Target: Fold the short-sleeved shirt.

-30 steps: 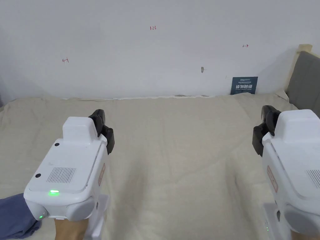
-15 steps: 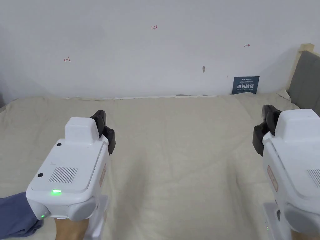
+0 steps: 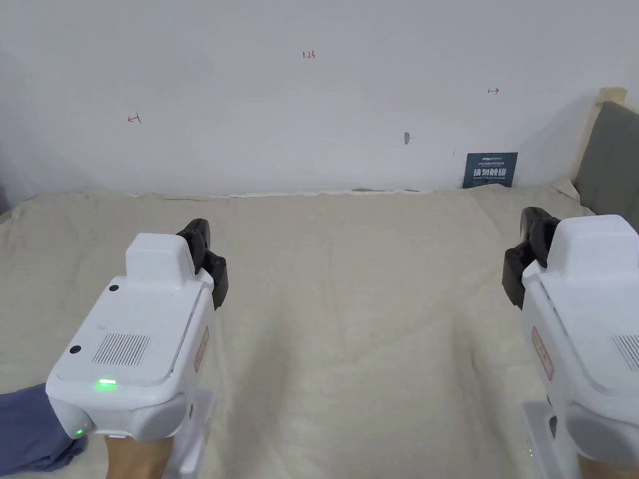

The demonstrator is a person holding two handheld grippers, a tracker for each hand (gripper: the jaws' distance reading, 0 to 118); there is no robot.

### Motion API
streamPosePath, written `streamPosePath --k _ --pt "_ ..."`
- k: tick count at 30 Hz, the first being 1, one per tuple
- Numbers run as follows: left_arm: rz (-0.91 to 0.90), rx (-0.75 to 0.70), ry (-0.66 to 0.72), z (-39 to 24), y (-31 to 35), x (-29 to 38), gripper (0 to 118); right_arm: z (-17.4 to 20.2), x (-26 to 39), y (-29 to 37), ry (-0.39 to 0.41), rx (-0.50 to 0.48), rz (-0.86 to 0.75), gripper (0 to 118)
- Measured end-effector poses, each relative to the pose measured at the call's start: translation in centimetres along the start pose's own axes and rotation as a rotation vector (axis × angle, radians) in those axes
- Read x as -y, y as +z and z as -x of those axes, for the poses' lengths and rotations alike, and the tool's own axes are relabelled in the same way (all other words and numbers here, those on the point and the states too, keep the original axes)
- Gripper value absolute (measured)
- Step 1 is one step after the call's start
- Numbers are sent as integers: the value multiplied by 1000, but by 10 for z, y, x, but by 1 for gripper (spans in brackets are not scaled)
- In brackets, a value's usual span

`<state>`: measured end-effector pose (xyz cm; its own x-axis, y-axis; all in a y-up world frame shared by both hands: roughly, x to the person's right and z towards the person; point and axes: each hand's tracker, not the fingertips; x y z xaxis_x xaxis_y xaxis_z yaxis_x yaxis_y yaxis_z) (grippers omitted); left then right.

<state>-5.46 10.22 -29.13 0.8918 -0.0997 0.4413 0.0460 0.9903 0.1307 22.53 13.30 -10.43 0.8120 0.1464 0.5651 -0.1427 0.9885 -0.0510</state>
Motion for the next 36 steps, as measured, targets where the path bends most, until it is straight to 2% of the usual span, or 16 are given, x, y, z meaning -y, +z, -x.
streamPosePath --k 26,29,31,32,35,36 --pt "-1 -10 -14 3 3 0 1 4 -1 0 -1 -6 -2 2" --pt "-2 -6 -14 3 3 1 13 4 -1 0 -3 -5 -2 4" --pt "0 5 -13 3 3 1 34 3 -1 0 -6 -3 -2 12" --pt "5 13 -10 4 2 1 49 3 -1 0 -5 -4 1 20" --pt "7 16 2 4 2 2 69 3 0 0 -11 -10 3 33" --pt "9 18 6 4 2 2 91 2 0 0 -15 -16 8 53"
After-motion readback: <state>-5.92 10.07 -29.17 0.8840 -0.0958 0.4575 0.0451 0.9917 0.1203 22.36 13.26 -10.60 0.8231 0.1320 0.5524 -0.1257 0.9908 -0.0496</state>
